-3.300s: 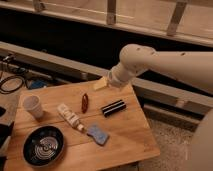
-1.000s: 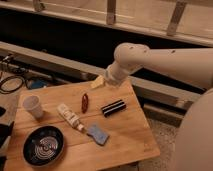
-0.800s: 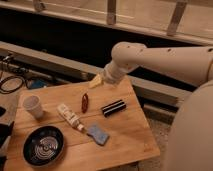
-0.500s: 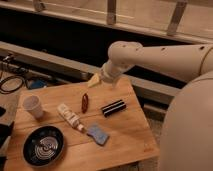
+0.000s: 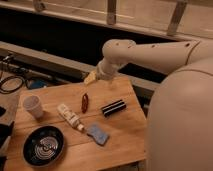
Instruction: Place the eraser on the white sponge
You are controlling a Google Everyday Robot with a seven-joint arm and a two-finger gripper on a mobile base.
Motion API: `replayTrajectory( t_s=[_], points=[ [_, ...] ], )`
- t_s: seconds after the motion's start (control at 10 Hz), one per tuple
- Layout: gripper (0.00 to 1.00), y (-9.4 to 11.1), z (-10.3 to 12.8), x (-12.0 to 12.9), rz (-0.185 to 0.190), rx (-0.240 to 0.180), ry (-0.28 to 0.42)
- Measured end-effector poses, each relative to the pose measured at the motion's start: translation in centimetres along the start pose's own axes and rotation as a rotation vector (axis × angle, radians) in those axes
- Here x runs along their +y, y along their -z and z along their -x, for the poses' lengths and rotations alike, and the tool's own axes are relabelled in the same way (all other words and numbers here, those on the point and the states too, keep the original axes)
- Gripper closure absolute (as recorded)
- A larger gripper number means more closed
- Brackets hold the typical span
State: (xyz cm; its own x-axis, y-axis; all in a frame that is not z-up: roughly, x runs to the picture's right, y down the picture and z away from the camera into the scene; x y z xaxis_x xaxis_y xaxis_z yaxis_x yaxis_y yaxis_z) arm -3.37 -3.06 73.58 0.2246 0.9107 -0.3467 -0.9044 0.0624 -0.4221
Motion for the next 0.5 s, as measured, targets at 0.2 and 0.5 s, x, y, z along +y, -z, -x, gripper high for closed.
replayTrajectory(
  t_s=[0.2,0.5],
  points=[
    [0.2,-0.3,-1.0,-2.2,-0.031,0.047,-0.077],
    [0.2,-3.8,-3.4,-6.1,-0.054,0.128,-0.208]
  ],
)
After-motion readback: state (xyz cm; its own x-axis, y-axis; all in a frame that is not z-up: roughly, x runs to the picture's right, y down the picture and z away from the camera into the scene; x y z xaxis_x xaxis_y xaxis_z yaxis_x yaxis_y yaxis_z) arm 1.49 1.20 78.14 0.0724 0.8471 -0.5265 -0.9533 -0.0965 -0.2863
